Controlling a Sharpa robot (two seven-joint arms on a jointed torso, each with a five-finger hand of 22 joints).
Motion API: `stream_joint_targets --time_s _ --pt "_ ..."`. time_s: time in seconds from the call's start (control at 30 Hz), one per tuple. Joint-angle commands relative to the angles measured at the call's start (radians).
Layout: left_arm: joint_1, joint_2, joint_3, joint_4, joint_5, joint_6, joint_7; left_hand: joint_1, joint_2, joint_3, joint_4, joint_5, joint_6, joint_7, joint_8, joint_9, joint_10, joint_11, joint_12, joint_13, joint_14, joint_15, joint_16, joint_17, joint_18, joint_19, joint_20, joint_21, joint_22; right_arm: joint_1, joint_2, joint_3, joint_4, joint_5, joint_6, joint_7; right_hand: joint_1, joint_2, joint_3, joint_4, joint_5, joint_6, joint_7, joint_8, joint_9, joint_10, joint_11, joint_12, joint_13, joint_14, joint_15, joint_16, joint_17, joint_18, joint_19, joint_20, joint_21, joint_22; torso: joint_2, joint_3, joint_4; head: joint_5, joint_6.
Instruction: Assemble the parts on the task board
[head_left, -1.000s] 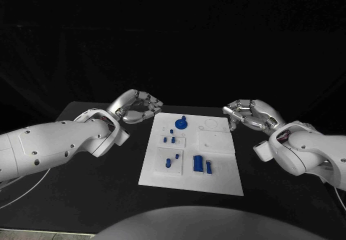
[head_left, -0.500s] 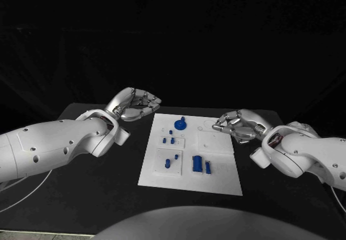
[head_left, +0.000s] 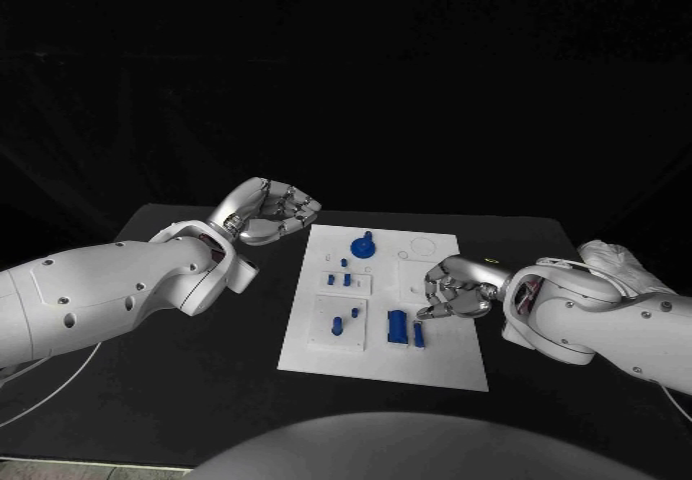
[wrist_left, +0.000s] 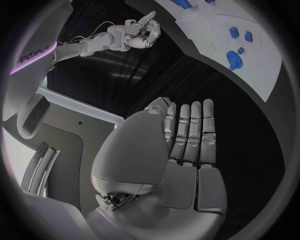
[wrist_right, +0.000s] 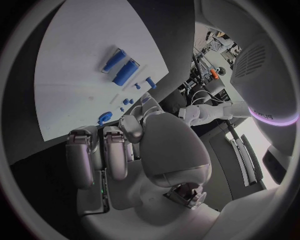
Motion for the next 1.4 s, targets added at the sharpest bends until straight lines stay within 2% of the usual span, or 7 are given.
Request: stream_joint_targets --time_s 0.03,0.17,0.27,0.43,0.97,1.27,1.4 --pt "0.000 0.003 0.001 0.001 -0.014 0.032 0.001 0.008 0.001 -0.006 0.002 0.006 0.005 -0.001 0.006 0.002 0.010 -0.001 0.002 -0.003 0.011 0.001 0.006 -0.003 0.007 0.011 0.000 0.009 0.022 -0.010 0.007 0.001 -0.006 -0.143 0.093 -0.068 -0.017 -0.002 -0.003 0.006 -0.017 0.041 -0.045 0.066 0.248 0.194 -0.094 0.349 0.503 0.096 -0.014 0.003 0.263 -0.003 0.097 -0.008 -0.009 0.258 0.007 -0.0009 0.0026 -0.004 0.000" --pt "0.000 0.005 0.001 0.000 -0.020 0.038 -0.002 0.012 0.002 -0.006 0.001 0.009 0.005 0.000 0.010 0.002 0.017 0.000 0.002 -0.007 0.026 0.001 0.011 -0.008 0.008 0.015 0.002 0.013 0.023 -0.025 0.009 0.001 -0.007 -0.167 0.095 -0.069 -0.022 -0.011 -0.004 0.004 -0.019 0.065 -0.044 0.093 0.278 0.194 -0.093 0.349 0.503 0.096 -0.014 0.003 0.263 -0.003 0.098 -0.008 -0.008 0.259 0.008 0.0029 0.0055 0.002 0.000" --pt "0.000 0.002 0.001 0.002 -0.024 0.044 -0.007 0.015 0.002 -0.007 0.001 0.011 0.004 0.000 0.012 0.002 0.019 0.000 0.001 -0.009 0.033 0.000 0.013 -0.011 0.009 0.018 0.003 0.016 0.023 -0.036 0.011 0.001 -0.009 -0.180 0.090 -0.068 -0.029 -0.018 -0.002 0.003 -0.013 0.095 -0.042 0.135 0.328 0.194 -0.092 0.349 0.503 0.096 -0.013 0.003 0.263 -0.005 0.101 -0.008 -0.002 0.261 0.011 0.0052 0.0040 0.006 0.000" --pt "-0.001 -0.001 0.001 0.005 -0.026 0.051 -0.014 0.017 0.003 -0.007 0.001 0.013 0.004 0.001 0.013 0.001 0.021 0.001 0.000 -0.011 0.041 0.000 0.015 -0.014 0.011 0.022 0.004 0.020 0.023 -0.053 0.013 0.001 -0.013 -0.189 0.080 -0.064 -0.038 -0.023 0.002 0.004 -0.008 0.099 -0.039 0.157 0.363 0.194 -0.090 0.349 0.503 0.096 -0.011 0.003 0.263 -0.005 0.102 -0.007 0.000 0.262 0.013 0.0067 0.0027 0.009 0.000" --pt "-0.001 -0.004 0.001 0.006 -0.031 0.070 -0.041 0.021 0.005 -0.006 0.001 0.016 0.000 0.002 0.014 0.001 0.020 0.001 -0.003 -0.015 0.044 0.000 0.014 -0.020 0.013 0.026 0.005 0.024 0.024 -0.076 0.022 0.001 -0.023 -0.174 0.068 -0.063 -0.067 -0.032 0.003 0.019 -0.042 0.080 -0.036 0.154 0.389 0.194 -0.087 0.349 0.503 0.096 -0.009 0.003 0.263 -0.004 0.099 -0.004 -0.005 0.260 0.005 0.0046 0.0038 0.006 0.000" --pt "-0.001 -0.002 0.001 0.005 -0.032 0.076 -0.048 0.022 0.006 -0.006 0.001 0.017 -0.002 0.003 0.014 0.000 0.019 0.001 -0.005 -0.016 0.044 0.000 0.013 -0.022 0.013 0.026 0.006 0.025 0.024 -0.089 0.036 0.001 -0.040 -0.172 0.046 -0.074 -0.049 -0.026 0.032 0.005 0.061 0.093 -0.039 0.153 0.412 0.194 -0.089 0.349 0.503 0.096 -0.011 0.003 0.263 -0.002 0.096 -0.005 -0.009 0.258 0.002 0.0057 0.0062 0.008 0.000" --pt "-0.002 -0.002 0.001 0.005 -0.032 0.079 -0.052 0.023 0.006 -0.005 0.001 0.018 -0.002 0.003 0.014 0.000 0.019 0.002 -0.005 -0.017 0.044 0.000 0.013 -0.022 0.013 0.027 0.006 0.026 0.024 -0.093 0.039 0.001 -0.044 -0.171 0.035 -0.079 -0.044 -0.022 0.041 0.002 0.081 0.100 -0.040 0.154 0.418 0.194 -0.090 0.349 0.503 0.096 -0.011 0.003 0.263 -0.002 0.095 -0.005 -0.011 0.257 0.001 0.0062 0.0065 0.010 0.000"
